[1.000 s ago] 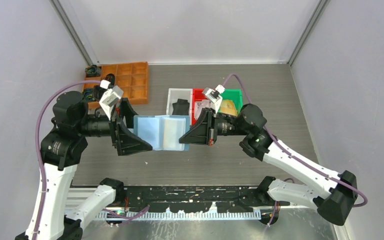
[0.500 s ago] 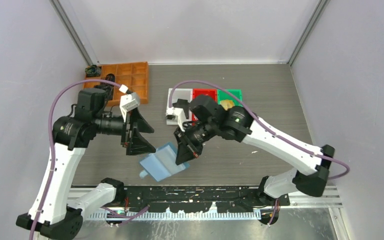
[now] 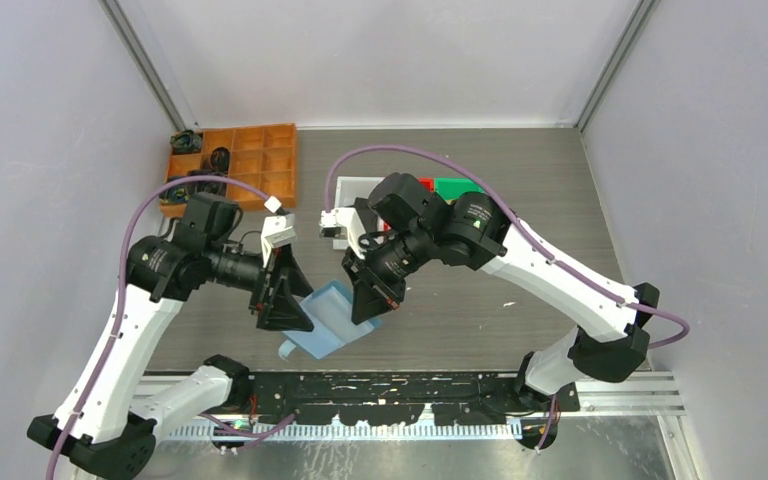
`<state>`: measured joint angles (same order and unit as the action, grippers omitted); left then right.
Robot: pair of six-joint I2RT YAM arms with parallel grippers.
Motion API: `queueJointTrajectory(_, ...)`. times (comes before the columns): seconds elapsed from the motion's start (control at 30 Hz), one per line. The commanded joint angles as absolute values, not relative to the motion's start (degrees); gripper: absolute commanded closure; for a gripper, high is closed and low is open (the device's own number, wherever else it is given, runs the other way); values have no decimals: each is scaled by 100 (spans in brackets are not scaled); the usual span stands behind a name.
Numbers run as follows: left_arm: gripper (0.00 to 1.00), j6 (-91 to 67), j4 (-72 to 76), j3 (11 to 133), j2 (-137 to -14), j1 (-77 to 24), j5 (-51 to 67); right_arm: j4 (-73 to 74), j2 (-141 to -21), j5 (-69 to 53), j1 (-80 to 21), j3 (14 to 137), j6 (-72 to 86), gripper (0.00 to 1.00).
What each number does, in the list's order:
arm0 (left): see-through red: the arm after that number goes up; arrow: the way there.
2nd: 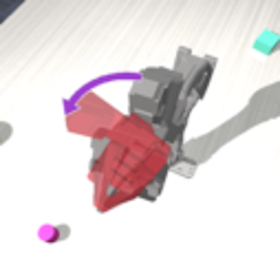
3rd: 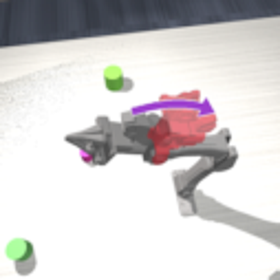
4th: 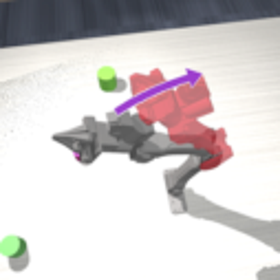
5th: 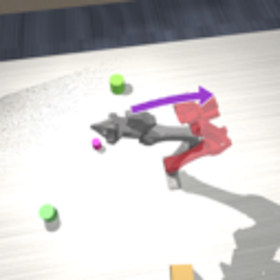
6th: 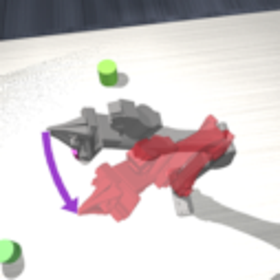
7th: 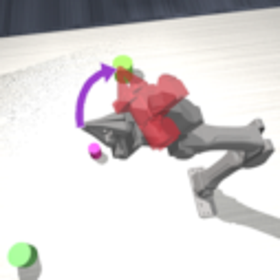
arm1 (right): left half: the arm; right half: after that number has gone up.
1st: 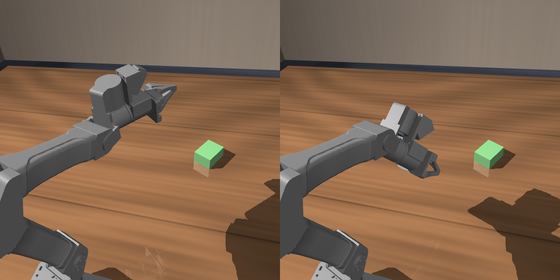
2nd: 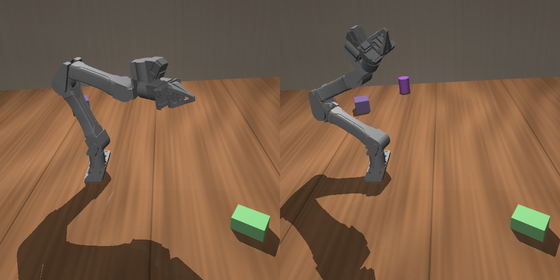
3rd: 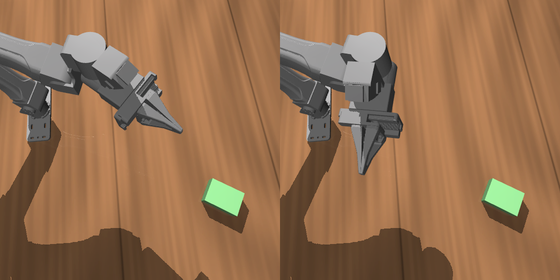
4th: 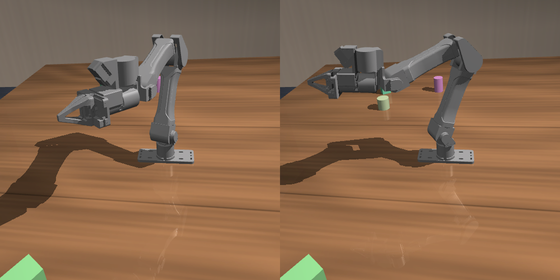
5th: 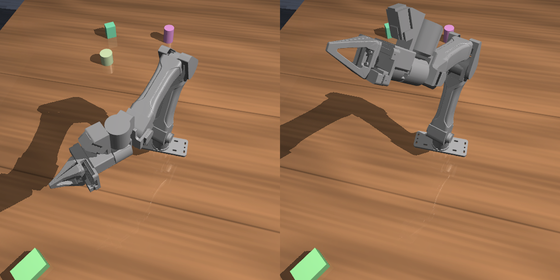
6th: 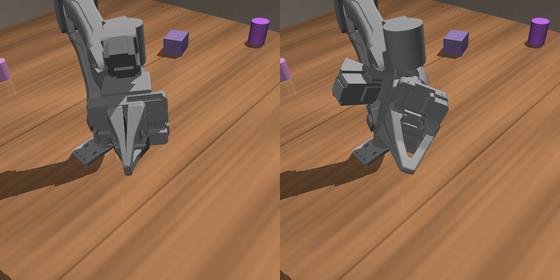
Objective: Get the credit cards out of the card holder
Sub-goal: Remove the credit card from the card holder.
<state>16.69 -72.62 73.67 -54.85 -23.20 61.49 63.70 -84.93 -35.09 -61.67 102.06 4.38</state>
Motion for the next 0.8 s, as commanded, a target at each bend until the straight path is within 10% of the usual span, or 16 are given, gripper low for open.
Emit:
queueJointTrajectory(0.0,23,1472,-6847,7394,-5417,-2338,6224,6543,-8587,-3657,-6241,10596,254,99)
queueJointTrajectory(0.5,63,984,-6674,6873,-5309,-2345,6619,5713,-8400,-3567,-6244,10730,747,99)
queueJointTrajectory(0.77,92,938,-6517,7117,-5337,-2348,6620,4545,-7624,-3871,-6229,9800,1183,75)
